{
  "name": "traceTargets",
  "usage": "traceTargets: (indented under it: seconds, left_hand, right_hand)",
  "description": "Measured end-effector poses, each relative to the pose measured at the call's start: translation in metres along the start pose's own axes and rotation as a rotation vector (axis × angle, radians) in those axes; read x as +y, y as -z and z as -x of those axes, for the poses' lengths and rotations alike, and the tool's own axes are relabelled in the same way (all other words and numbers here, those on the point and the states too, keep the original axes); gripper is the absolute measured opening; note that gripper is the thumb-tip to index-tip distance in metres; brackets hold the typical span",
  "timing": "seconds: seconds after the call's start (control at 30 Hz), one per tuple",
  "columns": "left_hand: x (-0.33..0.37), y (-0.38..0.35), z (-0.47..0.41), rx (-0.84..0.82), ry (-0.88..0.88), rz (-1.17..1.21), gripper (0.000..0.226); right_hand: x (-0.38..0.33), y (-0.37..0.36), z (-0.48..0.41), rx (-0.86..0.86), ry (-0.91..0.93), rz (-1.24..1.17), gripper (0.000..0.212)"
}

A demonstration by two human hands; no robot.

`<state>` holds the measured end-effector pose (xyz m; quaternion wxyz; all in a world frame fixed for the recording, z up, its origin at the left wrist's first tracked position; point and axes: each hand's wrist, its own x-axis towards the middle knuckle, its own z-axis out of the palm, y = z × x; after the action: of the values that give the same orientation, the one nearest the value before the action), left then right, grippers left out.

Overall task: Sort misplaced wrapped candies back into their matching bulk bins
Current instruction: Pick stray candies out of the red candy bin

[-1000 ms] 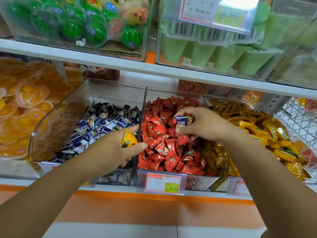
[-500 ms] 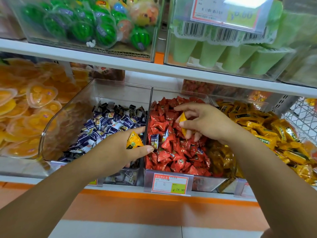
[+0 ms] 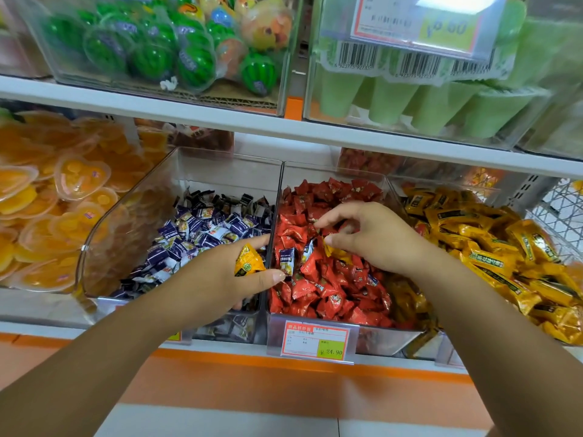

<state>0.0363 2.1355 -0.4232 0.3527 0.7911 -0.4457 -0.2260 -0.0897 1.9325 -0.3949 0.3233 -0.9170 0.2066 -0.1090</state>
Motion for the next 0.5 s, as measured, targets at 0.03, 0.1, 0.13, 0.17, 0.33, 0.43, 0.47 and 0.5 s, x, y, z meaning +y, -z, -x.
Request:
traceTargets:
  seconds: [0.03, 0.1, 0.13, 0.17, 0.33, 0.43, 0.47, 0.5]
  left_hand:
    - [-0.001, 0.0, -0.001, -0.001, -0.006, 0.005, 0.055]
    - [-0.001, 0.002, -0.001, 0.006, -0.011, -0.006, 0.055]
    - [-0.003, 0.001, -0.002, 0.003, -0.012, -0.008, 0.056]
    - [-0.004, 0.001, -0.002, -0.007, -0.007, -0.009, 0.058]
    - [-0.006, 0.002, 0.001, -0.02, 0.045, 0.068, 0.079]
    - [-0.006, 0.007, -0.003, 0.151, 0.018, 0.201, 0.062]
    - [-0.004, 0.011, -0.002, 0.222, 0.009, 0.253, 0.053]
    - [-0.003, 0.015, -0.002, 0.285, -0.003, 0.288, 0.046]
  right_hand:
    - [-0.002, -0.002, 0.001, -0.029, 0.031, 0.007, 0.024]
    - [-0.005, -0.008, 0.002, -0.121, 0.066, 0.034, 0.029]
    - [-0.006, -0.01, 0.001, -0.139, 0.07, 0.067, 0.032]
    - [-0.004, -0.008, 0.0, -0.118, 0.064, 0.113, 0.034]
    - [0.009, 0.007, -0.003, -0.093, -0.083, 0.277, 0.046]
    - [0.014, -0.008, -0.003, -0.128, -0.116, 0.329, 0.042]
    - [0.01, -0.006, -0.003, -0.05, -0.104, 0.334, 0.039]
    - [0.005, 0.0, -0.003, 0.041, -0.091, 0.323, 0.038]
